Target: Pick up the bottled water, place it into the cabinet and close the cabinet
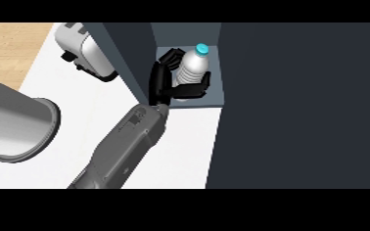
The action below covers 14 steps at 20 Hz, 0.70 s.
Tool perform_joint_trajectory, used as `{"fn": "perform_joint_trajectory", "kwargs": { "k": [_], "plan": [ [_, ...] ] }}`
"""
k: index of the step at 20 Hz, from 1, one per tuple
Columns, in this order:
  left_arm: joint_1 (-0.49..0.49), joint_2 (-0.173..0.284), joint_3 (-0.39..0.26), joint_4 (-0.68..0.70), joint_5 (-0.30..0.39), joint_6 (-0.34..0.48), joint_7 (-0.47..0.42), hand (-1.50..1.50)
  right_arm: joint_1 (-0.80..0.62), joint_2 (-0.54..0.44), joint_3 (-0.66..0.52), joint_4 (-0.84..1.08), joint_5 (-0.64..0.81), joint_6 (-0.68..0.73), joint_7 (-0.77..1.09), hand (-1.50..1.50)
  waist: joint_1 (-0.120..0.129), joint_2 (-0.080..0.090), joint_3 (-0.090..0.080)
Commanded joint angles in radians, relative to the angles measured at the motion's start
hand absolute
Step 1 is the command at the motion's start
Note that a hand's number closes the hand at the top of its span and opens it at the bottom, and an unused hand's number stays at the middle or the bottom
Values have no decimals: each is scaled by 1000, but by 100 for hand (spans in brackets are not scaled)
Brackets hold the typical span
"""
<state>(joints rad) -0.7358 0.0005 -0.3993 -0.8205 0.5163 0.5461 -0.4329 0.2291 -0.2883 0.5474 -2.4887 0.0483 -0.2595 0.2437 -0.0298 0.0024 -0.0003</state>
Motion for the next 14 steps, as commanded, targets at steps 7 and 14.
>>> {"fn": "perform_joint_trajectory", "kwargs": {
  "k": [7, 14],
  "plan": [
    [-161, -1, 16, 228, 77, 120, -49, 150, 116, -31, 65, -140, 44, 13, -7, -150, -14, -1, 0],
    [-251, -1, 67, 476, 76, 99, -167, 150, 73, -43, -53, -107, -54, 45, -23, -150, -19, 10, 0]
  ]
}}
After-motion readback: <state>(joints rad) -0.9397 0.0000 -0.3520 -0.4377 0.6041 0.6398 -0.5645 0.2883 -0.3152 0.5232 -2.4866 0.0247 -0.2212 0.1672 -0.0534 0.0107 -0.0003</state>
